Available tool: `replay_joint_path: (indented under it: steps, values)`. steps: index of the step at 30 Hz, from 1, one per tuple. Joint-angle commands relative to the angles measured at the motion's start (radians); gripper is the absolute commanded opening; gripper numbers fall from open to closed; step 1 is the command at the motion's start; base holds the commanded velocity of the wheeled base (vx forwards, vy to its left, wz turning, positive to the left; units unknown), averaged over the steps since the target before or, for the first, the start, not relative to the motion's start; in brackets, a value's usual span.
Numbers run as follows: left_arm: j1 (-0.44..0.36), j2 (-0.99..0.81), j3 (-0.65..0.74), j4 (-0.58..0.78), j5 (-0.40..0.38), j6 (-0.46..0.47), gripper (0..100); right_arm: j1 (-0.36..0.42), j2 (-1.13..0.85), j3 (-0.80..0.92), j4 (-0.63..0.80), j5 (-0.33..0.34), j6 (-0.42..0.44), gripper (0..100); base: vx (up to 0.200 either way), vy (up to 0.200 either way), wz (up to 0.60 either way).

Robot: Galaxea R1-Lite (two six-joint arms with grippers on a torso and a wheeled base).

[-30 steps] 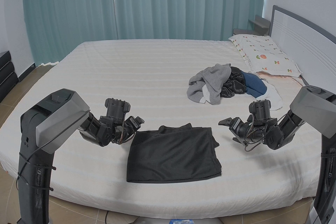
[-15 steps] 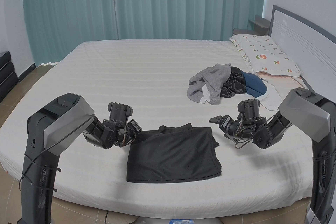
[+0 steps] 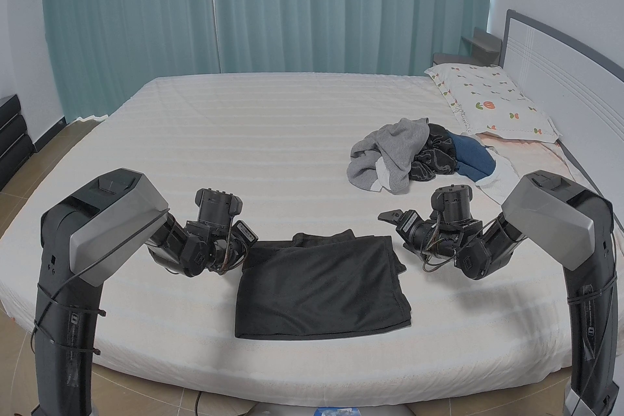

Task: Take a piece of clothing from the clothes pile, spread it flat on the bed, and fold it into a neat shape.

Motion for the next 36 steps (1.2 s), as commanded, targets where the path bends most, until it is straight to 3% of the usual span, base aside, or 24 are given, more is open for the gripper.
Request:
replay_joint_path:
  steps: [1, 7, 8, 22, 36]
  values:
    - [0.001, -0.004, -0.001, -0.001, 0.001, -0.002, 0, 0.019, 0.043, -0.012, -0.005, -0.001, -0.002, 100, 0.000, 0.000, 0.00]
    - [0.004, -0.001, -0.004, -0.001, -0.001, -0.002, 0, 0.024, 0.073, -0.057, -0.007, -0.004, -0.005, 100, 0.000, 0.000, 0.00]
    - [0.004, 0.002, -0.004, -0.001, -0.001, -0.002, 0, 0.024, 0.079, -0.058, -0.011, -0.007, -0.008, 0, 0.000, 0.000, 0.00]
    - [0.013, 0.007, -0.005, -0.001, -0.001, 0.009, 0, -0.042, 0.096, -0.077, -0.020, -0.010, -0.022, 0, 0.000, 0.000, 0.00]
    - [0.015, 0.011, -0.010, -0.001, -0.001, 0.007, 0, -0.030, 0.099, -0.058, -0.051, -0.012, -0.028, 0, 0.000, 0.000, 0.00]
